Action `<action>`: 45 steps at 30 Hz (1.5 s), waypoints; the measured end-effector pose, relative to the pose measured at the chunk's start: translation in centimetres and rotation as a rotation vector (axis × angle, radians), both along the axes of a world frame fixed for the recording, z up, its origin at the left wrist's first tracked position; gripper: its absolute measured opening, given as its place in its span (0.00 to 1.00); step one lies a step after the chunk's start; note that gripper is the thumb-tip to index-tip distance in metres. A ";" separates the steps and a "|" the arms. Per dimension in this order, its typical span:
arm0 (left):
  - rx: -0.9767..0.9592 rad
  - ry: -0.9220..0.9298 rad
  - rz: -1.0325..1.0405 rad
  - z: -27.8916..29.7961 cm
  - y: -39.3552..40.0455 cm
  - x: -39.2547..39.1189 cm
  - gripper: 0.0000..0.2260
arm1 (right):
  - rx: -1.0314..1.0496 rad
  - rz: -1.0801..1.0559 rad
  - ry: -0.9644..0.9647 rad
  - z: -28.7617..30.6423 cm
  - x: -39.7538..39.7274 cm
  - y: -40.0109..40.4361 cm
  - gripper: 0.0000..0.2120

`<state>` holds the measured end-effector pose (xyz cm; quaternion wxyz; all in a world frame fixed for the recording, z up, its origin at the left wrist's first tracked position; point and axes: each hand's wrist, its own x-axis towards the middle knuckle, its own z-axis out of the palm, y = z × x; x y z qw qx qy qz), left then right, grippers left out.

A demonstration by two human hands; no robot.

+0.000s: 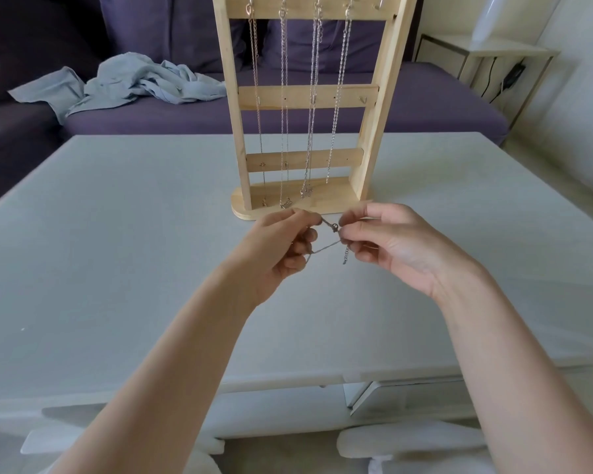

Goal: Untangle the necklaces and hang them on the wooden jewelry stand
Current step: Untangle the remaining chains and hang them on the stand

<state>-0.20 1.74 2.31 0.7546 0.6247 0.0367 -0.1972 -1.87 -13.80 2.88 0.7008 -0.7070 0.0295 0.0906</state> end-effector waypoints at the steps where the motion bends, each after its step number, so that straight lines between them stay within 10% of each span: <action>1: 0.044 -0.034 -0.010 0.0 0.0 0.0 0.08 | -0.019 -0.005 0.010 -0.1 0.0 0.1 0.06; 14: 0.147 -0.082 -0.074 -0.1 -0.4 -0.3 0.09 | 0.037 -0.083 0.010 -0.2 0.1 0.4 0.06; 27: -0.158 0.110 -0.057 0.7 -0.1 -0.1 0.07 | 0.118 -0.102 -0.043 -0.2 0.2 0.1 0.05; 45: 0.149 -0.151 -0.048 -0.2 -0.3 -0.2 0.09 | 0.204 -0.065 0.016 0.1 0.0 0.3 0.10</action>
